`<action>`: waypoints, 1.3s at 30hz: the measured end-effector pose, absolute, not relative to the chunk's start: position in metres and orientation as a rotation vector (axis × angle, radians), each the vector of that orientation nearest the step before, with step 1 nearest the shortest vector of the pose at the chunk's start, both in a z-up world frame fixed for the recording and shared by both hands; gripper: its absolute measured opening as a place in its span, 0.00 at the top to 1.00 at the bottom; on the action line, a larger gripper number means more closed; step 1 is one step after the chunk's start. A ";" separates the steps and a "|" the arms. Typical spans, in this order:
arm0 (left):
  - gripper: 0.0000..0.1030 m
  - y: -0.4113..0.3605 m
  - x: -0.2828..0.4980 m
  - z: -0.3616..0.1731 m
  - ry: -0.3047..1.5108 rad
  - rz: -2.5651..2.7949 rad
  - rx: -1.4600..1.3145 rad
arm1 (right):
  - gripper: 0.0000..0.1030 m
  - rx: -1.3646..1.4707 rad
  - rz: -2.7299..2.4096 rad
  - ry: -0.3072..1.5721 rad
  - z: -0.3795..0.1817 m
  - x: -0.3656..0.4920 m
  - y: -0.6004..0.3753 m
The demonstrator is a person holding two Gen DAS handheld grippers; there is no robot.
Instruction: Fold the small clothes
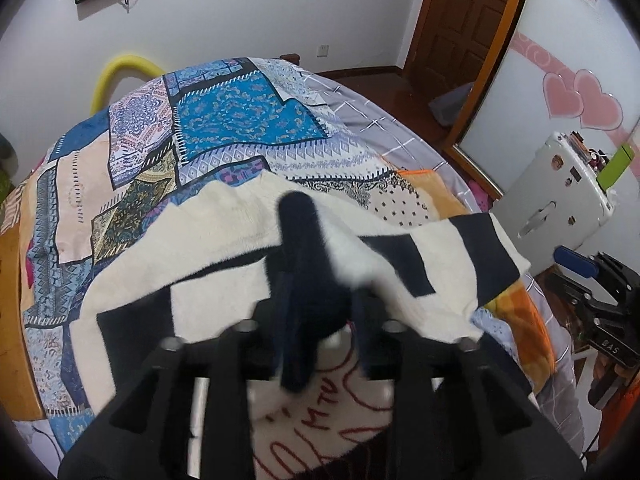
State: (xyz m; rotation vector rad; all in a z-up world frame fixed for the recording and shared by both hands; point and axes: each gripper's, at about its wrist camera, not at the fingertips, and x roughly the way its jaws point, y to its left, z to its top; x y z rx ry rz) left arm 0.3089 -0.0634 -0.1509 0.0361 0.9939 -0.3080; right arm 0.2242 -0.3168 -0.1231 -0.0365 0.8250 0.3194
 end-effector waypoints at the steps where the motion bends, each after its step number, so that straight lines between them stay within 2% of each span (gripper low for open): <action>1: 0.53 -0.061 0.305 -0.148 0.982 -0.299 0.030 | 0.59 -0.035 0.332 0.824 -0.124 0.226 -0.312; 2: 0.47 -0.058 0.303 -0.145 0.968 -0.289 0.026 | 0.59 -0.035 0.344 0.824 -0.124 0.227 -0.307; 3: 0.46 -0.056 0.304 -0.144 0.960 -0.282 0.027 | 0.59 -0.036 0.357 0.825 -0.125 0.230 -0.302; 16: 0.41 0.028 0.291 -0.127 0.911 -0.079 0.051 | 0.59 0.031 0.450 0.940 -0.158 0.277 -0.259; 23: 0.34 0.102 0.279 -0.132 0.915 0.071 0.009 | 0.59 0.068 0.459 1.034 -0.188 0.301 -0.248; 33: 0.33 0.171 0.266 -0.199 1.041 0.206 -0.124 | 0.59 0.091 0.462 1.142 -0.224 0.320 -0.243; 35: 0.33 0.178 0.265 -0.215 1.073 0.214 -0.153 | 0.54 0.113 0.459 1.151 -0.226 0.323 -0.244; 39: 0.33 0.185 0.266 -0.233 1.107 0.210 -0.198 | 0.54 0.141 0.465 1.164 -0.230 0.328 -0.244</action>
